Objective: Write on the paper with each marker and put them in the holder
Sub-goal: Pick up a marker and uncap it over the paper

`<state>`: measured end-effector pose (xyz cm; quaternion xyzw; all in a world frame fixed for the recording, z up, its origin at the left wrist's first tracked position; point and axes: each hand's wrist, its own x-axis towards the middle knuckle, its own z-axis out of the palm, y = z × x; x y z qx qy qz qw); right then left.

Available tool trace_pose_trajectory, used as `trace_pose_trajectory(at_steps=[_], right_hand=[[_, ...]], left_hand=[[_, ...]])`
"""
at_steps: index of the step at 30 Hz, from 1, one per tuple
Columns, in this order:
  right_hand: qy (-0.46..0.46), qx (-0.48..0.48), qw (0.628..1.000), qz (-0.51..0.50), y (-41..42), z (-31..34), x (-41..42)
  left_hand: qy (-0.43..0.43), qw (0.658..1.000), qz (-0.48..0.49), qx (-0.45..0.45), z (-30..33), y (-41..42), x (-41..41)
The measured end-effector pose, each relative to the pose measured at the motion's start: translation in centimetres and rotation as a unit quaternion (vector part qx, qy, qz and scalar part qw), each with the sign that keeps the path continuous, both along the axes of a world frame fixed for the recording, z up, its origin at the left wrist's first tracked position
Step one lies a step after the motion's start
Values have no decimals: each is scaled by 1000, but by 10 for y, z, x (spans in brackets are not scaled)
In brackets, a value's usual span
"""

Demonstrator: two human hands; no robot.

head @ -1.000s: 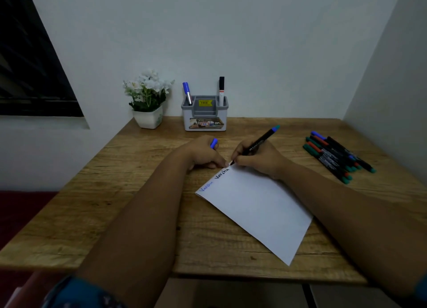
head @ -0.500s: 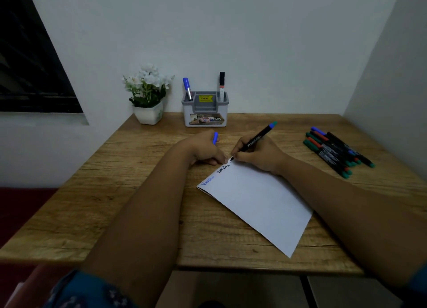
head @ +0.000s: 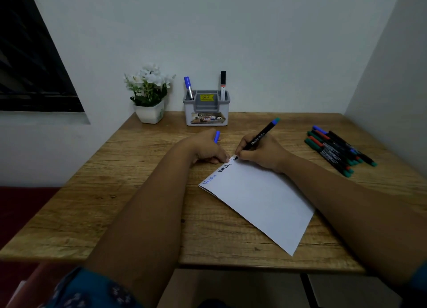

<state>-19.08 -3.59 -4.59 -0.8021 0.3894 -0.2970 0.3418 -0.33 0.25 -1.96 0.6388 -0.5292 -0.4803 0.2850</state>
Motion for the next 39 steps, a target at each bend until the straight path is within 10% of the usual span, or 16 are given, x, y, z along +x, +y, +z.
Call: trace_pose_trajectory(at_steps=[39], right_hand=[[-9,-13,999,-33,-2,-3,1]], left_hand=[[20,999,-32,-12,2,4,0]])
